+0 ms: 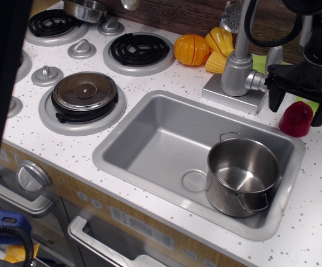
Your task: Put sweet potato in pot which is in sink
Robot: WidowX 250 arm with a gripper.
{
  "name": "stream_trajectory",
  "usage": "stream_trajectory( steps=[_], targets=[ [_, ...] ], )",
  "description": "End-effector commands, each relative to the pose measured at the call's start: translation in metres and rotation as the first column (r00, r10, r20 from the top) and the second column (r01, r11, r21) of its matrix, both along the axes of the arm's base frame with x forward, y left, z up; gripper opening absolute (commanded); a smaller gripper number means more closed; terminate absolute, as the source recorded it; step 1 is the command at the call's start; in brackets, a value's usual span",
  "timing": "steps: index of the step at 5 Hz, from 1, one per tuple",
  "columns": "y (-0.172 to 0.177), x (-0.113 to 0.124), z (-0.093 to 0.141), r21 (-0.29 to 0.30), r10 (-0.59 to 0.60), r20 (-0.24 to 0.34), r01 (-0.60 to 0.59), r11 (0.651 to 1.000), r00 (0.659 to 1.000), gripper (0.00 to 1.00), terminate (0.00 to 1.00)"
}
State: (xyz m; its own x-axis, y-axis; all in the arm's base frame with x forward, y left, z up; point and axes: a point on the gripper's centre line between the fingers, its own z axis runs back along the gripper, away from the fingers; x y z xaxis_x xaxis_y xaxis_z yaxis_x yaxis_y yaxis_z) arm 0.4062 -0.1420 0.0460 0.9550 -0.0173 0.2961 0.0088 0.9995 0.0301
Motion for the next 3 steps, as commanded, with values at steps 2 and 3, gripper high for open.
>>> stream_trajectory(
  steps=[2,3],
  targets=[
    [-0.003,0.008,0.0,0.009,-0.02,0.033,0.02,1.0,0.999,1.0,0.0],
    [-0.002,0.015,0.002,0.004,-0.043,0.046,0.043,0.999,0.998,1.0,0.0]
  ],
)
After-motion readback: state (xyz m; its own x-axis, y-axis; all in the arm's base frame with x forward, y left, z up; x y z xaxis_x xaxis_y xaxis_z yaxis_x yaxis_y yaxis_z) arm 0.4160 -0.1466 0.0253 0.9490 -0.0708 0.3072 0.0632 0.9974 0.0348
